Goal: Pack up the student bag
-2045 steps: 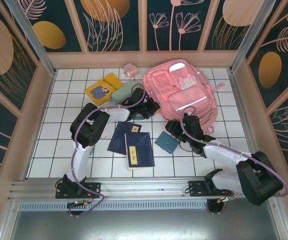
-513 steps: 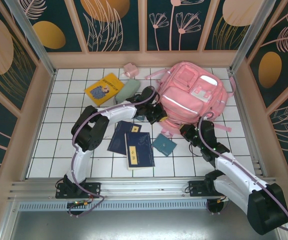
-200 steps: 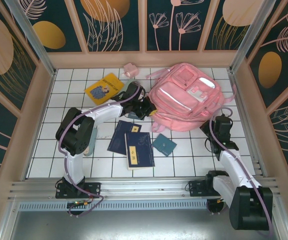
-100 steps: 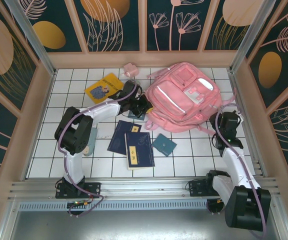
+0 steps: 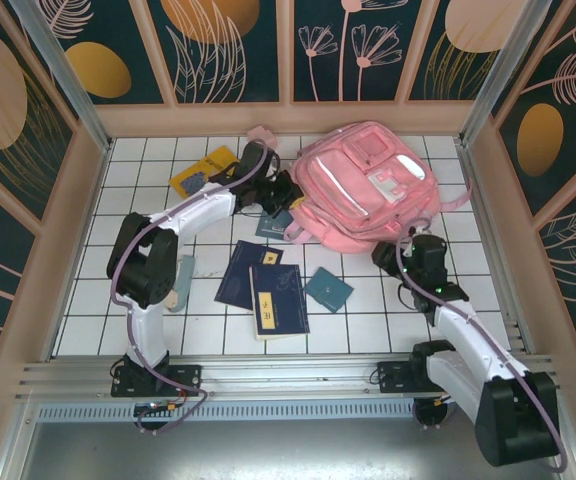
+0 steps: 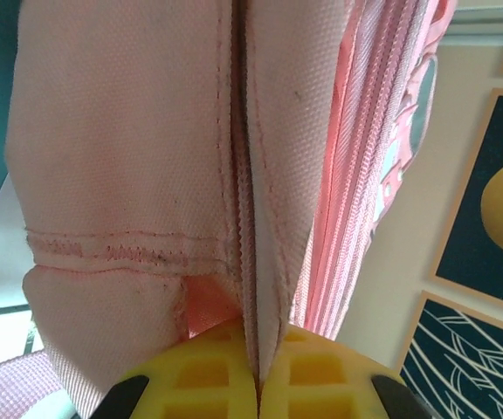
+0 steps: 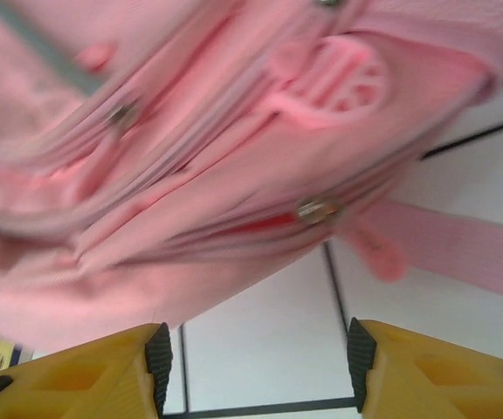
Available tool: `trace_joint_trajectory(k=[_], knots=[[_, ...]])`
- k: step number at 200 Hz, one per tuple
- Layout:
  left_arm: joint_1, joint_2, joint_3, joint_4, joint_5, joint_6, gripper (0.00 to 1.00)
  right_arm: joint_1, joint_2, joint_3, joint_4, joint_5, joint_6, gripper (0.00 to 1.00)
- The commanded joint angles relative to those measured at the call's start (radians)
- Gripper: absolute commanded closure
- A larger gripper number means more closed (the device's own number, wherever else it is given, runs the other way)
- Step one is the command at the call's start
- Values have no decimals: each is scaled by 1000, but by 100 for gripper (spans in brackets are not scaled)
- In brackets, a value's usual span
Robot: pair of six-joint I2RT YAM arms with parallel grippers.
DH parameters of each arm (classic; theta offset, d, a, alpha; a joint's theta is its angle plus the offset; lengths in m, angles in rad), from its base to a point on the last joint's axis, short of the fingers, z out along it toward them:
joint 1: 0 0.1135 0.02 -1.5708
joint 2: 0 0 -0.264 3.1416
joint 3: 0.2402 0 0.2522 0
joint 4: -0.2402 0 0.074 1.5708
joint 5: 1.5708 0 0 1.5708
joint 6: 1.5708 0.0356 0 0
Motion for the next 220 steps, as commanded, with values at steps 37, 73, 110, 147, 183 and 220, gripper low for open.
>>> trace_joint_trajectory(k=[37,73,110,147,183,220], knots=[[87,-64,59,3,16,45,100,72,118,133,-22,132,-111,41],[127,-64,80,-1,36,54,100,73,250,244,-143,132,-169,41],[132,-47,112,-12,59,68,100,79,373,278,-160,35,-203,42],[136,-33,126,-6,76,65,100,78,498,321,-127,-9,-210,41],[137,-26,118,10,100,58,100,73,604,389,-120,26,-230,38],[137,-21,114,14,108,59,100,68,638,441,-106,-71,-250,56]])
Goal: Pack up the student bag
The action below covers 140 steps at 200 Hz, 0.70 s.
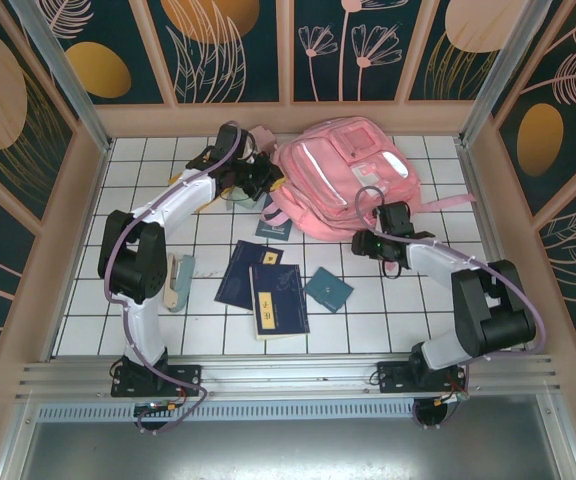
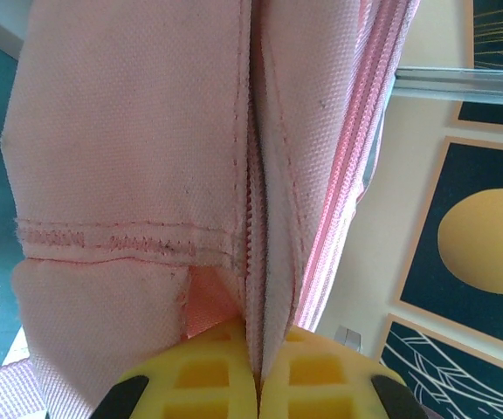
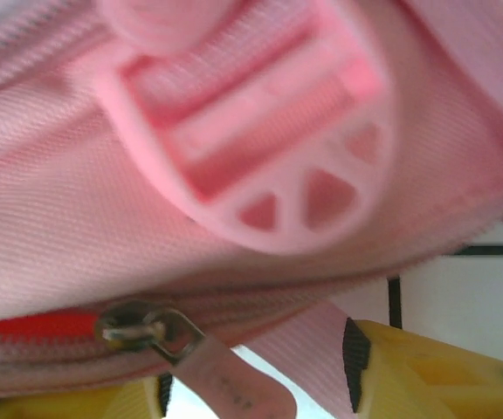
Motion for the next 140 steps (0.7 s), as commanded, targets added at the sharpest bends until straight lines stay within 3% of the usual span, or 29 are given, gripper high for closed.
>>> trace_joint_trajectory(k=[1,79,140], knots=[[8,-19,40,79,34,15,100,-3,13,53,20,-69,-21,57],[28,-16,12,91,35,15,100,-20,-38,43,-18,-56,-12,100],[69,-40,-26,91,-3,15,100,-56,-46,36,-77,-27,-20,100]])
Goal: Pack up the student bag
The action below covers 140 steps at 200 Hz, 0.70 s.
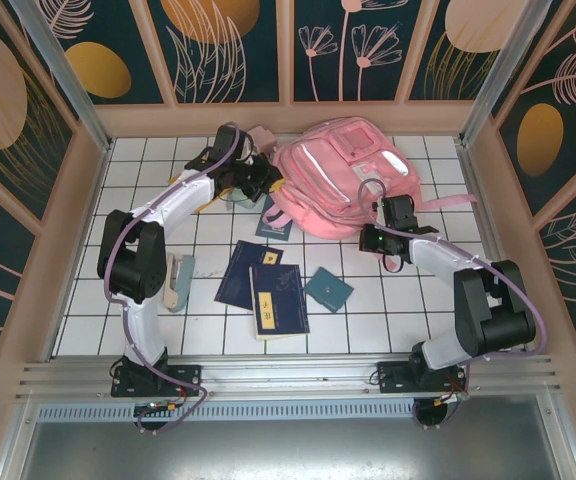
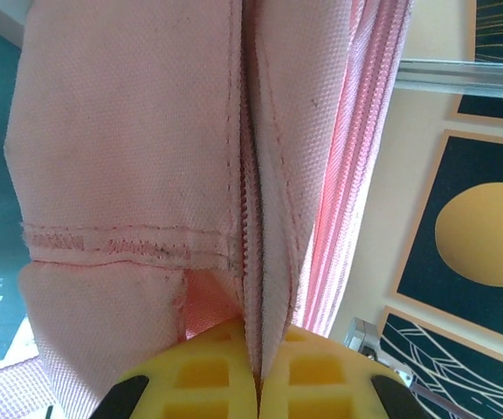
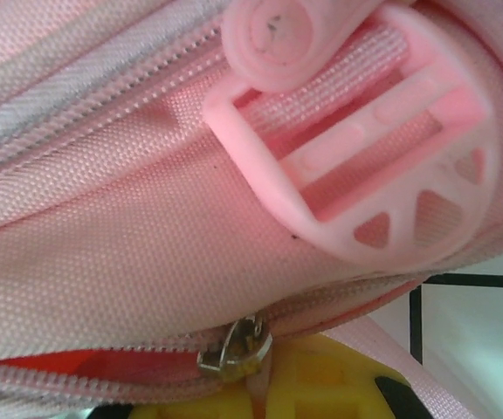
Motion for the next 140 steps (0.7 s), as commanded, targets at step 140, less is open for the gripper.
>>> trace_joint_trajectory(k=[140], knots=[[70,-65,34,11,-91,107,100,-25,64,151,-177,142,-38,92]])
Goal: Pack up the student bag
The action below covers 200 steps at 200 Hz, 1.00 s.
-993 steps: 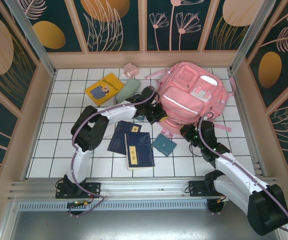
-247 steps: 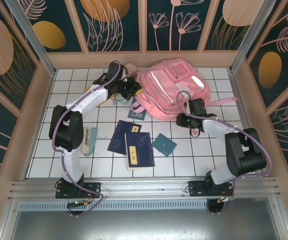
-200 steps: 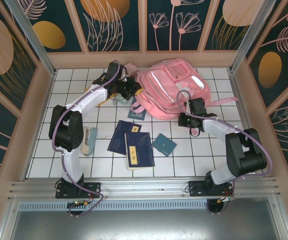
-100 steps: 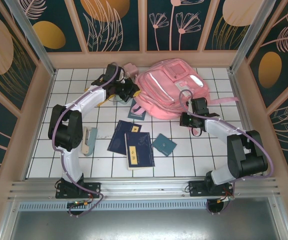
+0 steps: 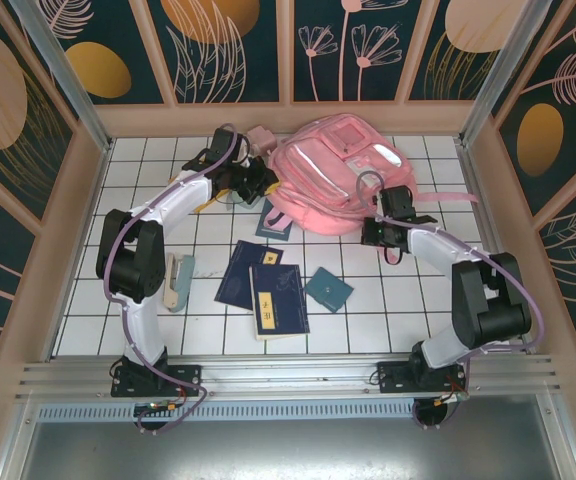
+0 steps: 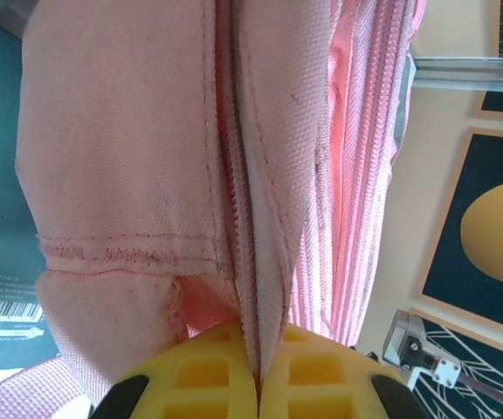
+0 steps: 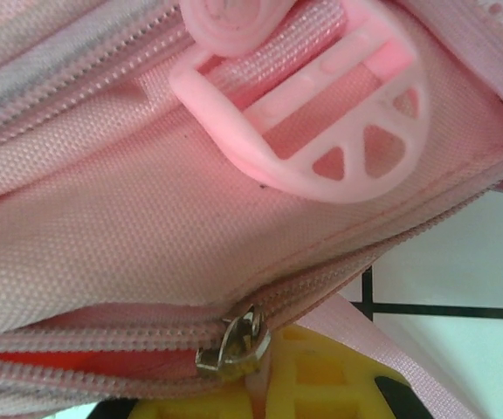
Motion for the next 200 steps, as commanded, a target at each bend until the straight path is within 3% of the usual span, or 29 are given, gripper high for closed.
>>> trace_joint_trajectory(k=[1,30,89,115,160,200], knots=[[53,-65,47,34,-79,32,100,-26,9,46,-82,55,6,92],[54,-68,45,35,-78,31,100,-29,-51,12,-20,-33,27,80],[54,-68,19,64,-59,14,100,-167,-202,-190,288,-370,266,87],[52,-68,16,70,-53,9,100,-192,-204,-222,338,-399,319,86],[52,-72,9,75,-48,5,100,-208,-193,-248,379,-415,369,66],[53,-72,4,84,-39,-2,100,-211,-186,-277,419,-442,402,67]])
